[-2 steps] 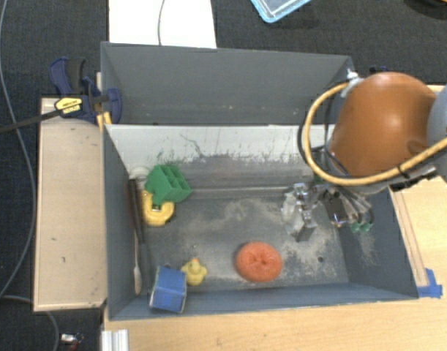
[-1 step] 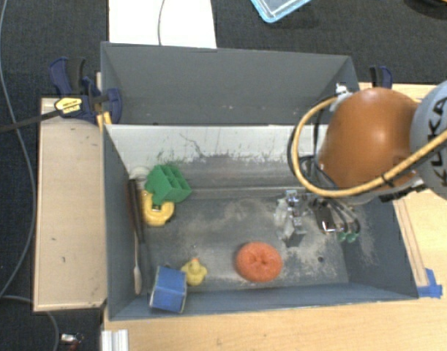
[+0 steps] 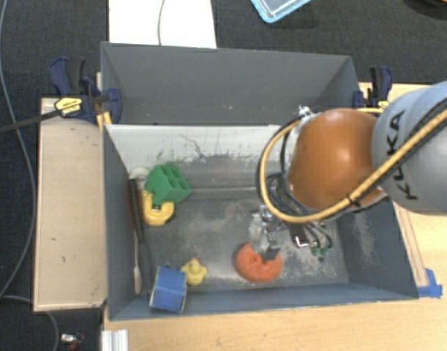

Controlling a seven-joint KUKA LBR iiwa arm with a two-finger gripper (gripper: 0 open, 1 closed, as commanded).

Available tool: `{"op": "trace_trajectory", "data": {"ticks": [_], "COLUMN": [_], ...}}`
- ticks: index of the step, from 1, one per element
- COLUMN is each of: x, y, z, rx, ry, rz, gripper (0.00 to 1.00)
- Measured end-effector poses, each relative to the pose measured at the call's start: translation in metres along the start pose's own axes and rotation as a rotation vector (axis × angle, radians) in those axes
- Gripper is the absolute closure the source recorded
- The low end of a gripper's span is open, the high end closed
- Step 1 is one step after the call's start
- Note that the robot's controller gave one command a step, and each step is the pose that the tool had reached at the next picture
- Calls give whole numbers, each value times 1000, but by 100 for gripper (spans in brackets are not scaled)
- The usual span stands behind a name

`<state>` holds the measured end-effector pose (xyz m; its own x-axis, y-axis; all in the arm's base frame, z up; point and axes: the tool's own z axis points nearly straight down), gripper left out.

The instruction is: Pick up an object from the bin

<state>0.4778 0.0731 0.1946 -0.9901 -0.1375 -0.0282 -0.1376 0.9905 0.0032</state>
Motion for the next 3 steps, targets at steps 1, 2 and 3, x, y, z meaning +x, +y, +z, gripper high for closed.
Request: {"op": "trace_trajectory", "data": {"ticks": [1, 2, 3], "x": [-5, -7, -27], "y": [11, 4, -3], "z": [53, 74, 85], "rx": [0, -1, -1], "ry": [0, -4, -3], "rz": [148, -20, 217], "gripper": [100, 100, 100]}}
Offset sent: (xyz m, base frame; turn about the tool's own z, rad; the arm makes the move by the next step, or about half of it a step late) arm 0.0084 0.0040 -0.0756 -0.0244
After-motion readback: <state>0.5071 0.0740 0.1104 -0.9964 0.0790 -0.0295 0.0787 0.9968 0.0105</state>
